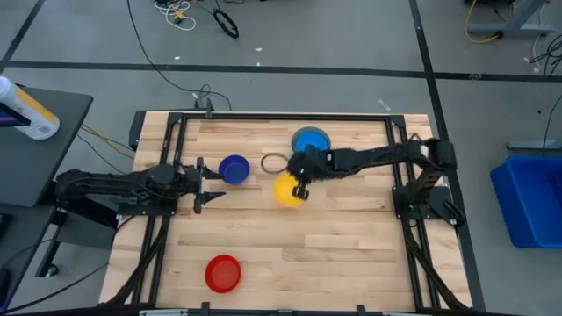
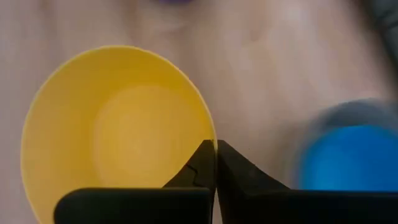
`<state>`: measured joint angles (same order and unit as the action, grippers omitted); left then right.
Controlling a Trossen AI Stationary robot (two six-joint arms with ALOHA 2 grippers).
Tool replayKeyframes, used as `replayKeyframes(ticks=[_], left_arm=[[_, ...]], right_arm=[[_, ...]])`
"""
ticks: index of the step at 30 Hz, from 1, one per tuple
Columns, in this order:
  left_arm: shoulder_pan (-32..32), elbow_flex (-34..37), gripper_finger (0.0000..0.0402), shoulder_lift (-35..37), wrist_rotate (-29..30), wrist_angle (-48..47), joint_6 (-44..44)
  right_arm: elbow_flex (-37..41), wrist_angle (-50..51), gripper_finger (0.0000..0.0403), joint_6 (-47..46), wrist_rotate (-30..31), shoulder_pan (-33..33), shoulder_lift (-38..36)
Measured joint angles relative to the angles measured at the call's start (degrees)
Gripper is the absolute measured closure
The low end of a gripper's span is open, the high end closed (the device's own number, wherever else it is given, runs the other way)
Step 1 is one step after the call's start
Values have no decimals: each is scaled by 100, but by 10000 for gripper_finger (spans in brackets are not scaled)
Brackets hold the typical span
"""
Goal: Nest bowls inside each other
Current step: Stack the yellow bowl on top of the blue bowl
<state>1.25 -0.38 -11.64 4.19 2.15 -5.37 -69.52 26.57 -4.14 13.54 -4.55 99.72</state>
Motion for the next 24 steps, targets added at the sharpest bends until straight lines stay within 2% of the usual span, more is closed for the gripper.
replayKeyframes(ticks=[5,12,15,20,24], left_arm=[[0,0,129,0,16,13,0],[0,0,129,0,32,17,0],[0,0,129,0,32,17,0],[0,0,129,0,32,17,-1],[0,0,129,0,32,20,-2]], right_arm=[[-43,188,401,406,866,-506,-517],[-43,314,401,845,893,-1680,-607],[-43,341,401,926,643,-2146,-603],[64,359,401,876,-345,-2696,-599],[312,251,402,865,-367,-2806,-596]])
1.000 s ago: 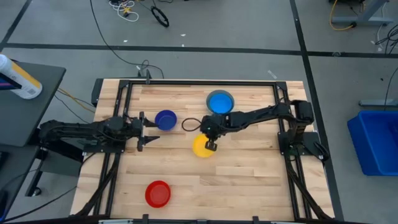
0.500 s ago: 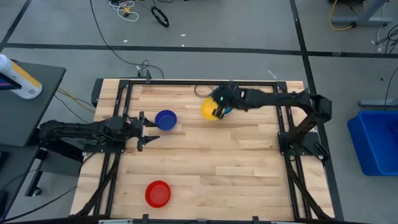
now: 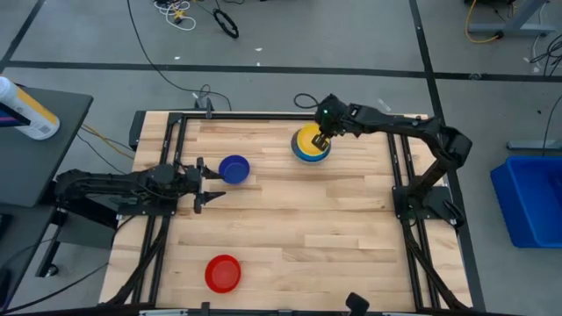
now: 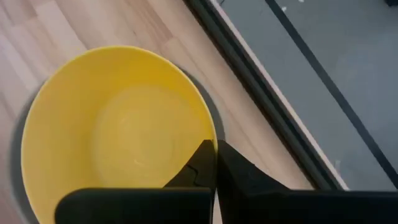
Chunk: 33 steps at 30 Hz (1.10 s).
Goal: Nest bowls inside each other
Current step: Stack the yellow bowl on top of the blue bowl
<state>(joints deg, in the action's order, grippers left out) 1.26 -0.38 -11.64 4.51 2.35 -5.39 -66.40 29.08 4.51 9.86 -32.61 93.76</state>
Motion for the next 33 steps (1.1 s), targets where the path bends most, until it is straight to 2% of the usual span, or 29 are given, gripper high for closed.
replayKeyframes(ticks=[7,12,16,18,27,33], left_arm=[[0,0,129,0,2,0,0],[0,-2,129,0,5,2,-1],[1,-2,129,0,5,4,-20],[2,-2,129,0,4,2,-24],[0,-2,129,0,2,4,-40],[0,-2,129,0,0,4,-42]], right_arm=[[436,-296,402,-15,-156,-9,0],[543,-376,402,-135,-606,-36,1],[543,-455,395,-377,-567,-36,2],[543,-503,376,-407,-595,-36,2],[543,-414,229,-560,-744,-31,2],[543,-859,183,-371,-245,-31,0]])
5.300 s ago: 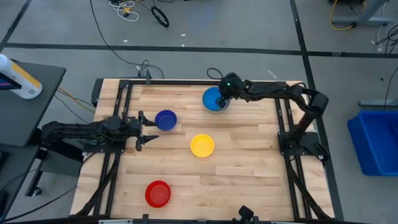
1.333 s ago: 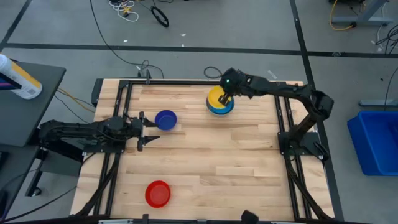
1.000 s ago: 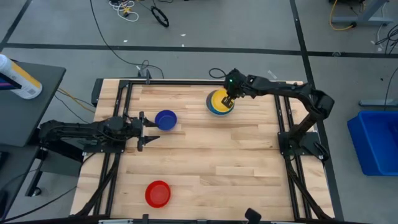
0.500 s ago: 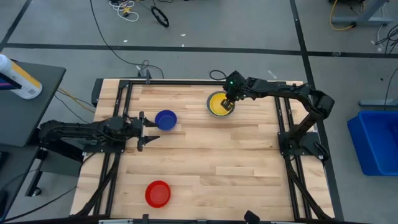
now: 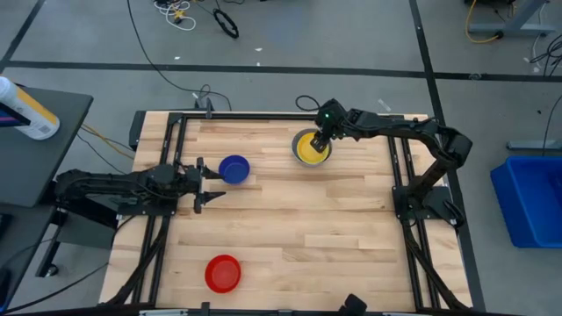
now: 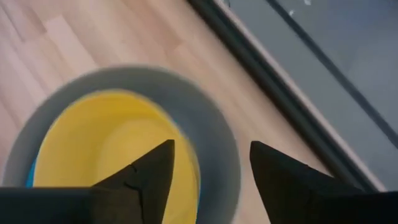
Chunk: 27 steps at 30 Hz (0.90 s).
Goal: Nest bowls inside each other
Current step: Stack the yellow bowl on top of the blue bowl
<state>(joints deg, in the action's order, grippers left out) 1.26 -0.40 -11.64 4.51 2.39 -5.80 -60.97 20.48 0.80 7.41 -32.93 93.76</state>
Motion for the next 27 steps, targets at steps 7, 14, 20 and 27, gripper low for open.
replayKeyframes(ticks=[7,14,20,27], left_arm=[[1,0,129,0,1,-1,-2],[0,0,129,0,41,-7,13],[0,0,129,0,52,-11,8],[2,-2,129,1,57,-22,-1]], right_arm=[[0,-238,241,70,1,11,2],[0,-148,392,63,46,129,7],[113,-250,399,23,144,165,13],[564,-628,401,1,361,148,269]])
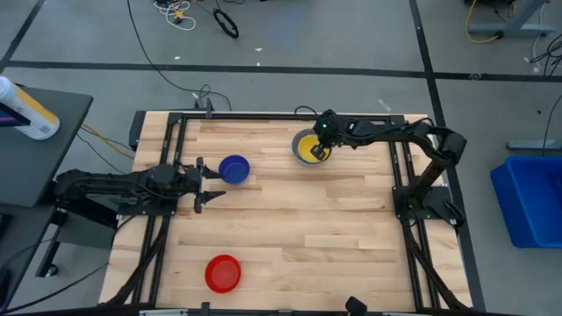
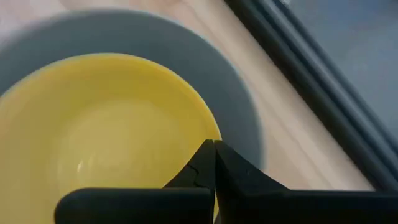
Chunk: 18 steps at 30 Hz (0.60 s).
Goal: Nest bowls inside each other
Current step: Stack the yellow bowl on top of the blue bowl, then stack the dark blue bowl on top of the yellow bowl
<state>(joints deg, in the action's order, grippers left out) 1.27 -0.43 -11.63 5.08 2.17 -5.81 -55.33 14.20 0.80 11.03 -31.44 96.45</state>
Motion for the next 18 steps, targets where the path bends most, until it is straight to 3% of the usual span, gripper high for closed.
replayKeyframes(ticks=[2,5,13,18], left_arm=[[0,0,129,-1,-2,-2,1],[0,0,129,-1,-2,-4,6],[-2,0,129,-1,70,-6,17],[0,0,129,-90,957,131,28]], right_arm=[[0,-38,401,12,359,47,10],[-21,-159,395,115,341,115,-75],[-369,-758,313,-276,-1382,606,-195],[-380,-1056,258,-490,-1863,1223,-200]])
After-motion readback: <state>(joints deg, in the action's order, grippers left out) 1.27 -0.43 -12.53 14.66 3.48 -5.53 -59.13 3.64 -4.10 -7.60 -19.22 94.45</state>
